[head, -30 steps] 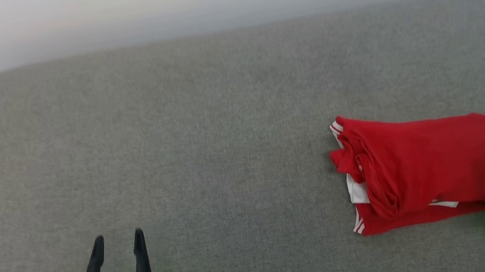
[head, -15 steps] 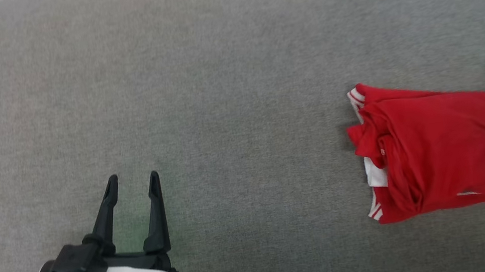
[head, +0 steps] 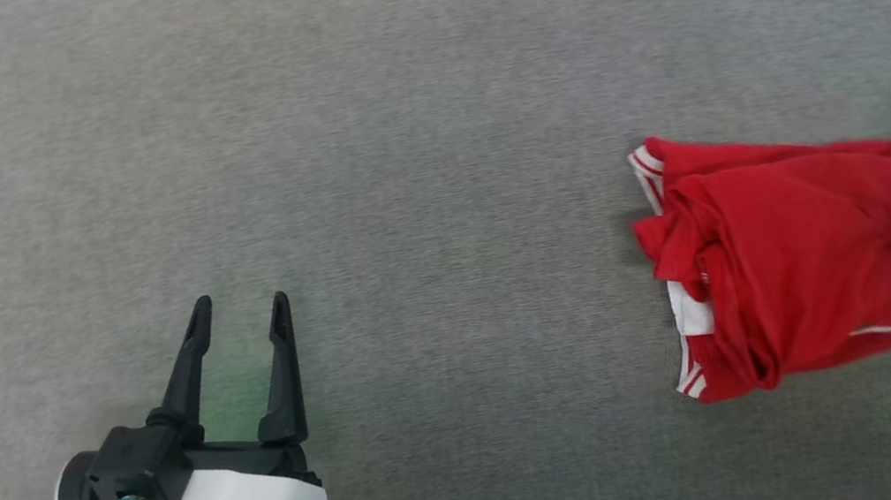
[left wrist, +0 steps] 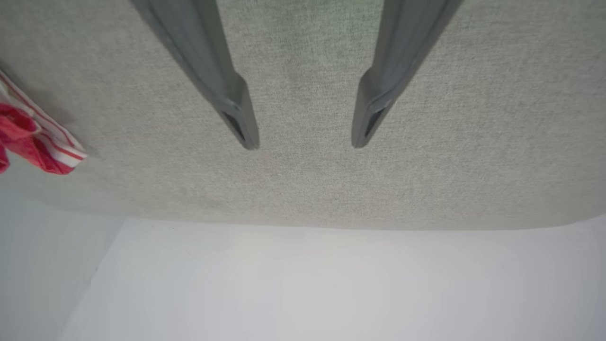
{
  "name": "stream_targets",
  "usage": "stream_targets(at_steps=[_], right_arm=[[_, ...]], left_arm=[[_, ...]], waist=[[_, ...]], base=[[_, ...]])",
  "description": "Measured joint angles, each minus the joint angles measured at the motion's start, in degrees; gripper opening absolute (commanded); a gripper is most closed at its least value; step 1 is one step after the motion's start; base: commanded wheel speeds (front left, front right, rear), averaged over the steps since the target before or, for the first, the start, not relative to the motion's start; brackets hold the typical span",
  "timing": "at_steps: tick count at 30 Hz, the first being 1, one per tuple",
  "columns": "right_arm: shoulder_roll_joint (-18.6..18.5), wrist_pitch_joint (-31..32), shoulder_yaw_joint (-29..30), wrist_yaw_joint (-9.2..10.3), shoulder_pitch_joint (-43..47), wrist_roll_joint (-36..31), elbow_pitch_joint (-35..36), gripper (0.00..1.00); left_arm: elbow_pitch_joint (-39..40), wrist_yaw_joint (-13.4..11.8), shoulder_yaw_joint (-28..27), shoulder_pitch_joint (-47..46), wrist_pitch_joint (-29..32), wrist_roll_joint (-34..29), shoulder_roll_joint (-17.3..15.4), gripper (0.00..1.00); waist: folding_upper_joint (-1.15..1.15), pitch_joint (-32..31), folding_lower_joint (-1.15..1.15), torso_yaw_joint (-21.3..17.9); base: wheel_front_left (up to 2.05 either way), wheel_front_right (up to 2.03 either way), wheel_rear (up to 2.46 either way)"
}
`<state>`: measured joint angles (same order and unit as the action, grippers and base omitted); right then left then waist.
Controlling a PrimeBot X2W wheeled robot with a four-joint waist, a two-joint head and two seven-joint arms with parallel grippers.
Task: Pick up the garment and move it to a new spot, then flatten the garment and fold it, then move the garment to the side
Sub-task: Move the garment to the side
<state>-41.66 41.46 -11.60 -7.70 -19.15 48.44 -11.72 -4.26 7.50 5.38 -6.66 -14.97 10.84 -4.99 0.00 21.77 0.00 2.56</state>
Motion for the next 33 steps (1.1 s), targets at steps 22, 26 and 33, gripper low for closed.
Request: stream_targets(at_steps=[22,26,33], right_arm=[[-7.2,-19.5,17.1,0.19,-12.7,-7.6,-24.0,0.0],[-7.4,-25.7,18.7,0.19,-18.9,-13.4,-31.0,0.0],[-5.0,-33.1,18.9,0.19,-27.3,-20.4,-42.6,0.0]], left_arm=[[0.1,0.0,14.2,-24.4,0.0,1.7,-6.3,1.0],[0.5,0.0,16.1,-27.5,0.0,1.7,-7.7,1.0],[1.2,0.0,17.4,-30.0,0.0,1.6,-9.1,1.0]], waist=[[0.0,8.7,0.0,-10.0],[0.0,11.7,0.0,-10.0],[0.0,14.9,0.0,-9.2]], base=[[0.0,0.0,0.0],[0.0,0.0,0.0],[0.0,0.0,0.0]])
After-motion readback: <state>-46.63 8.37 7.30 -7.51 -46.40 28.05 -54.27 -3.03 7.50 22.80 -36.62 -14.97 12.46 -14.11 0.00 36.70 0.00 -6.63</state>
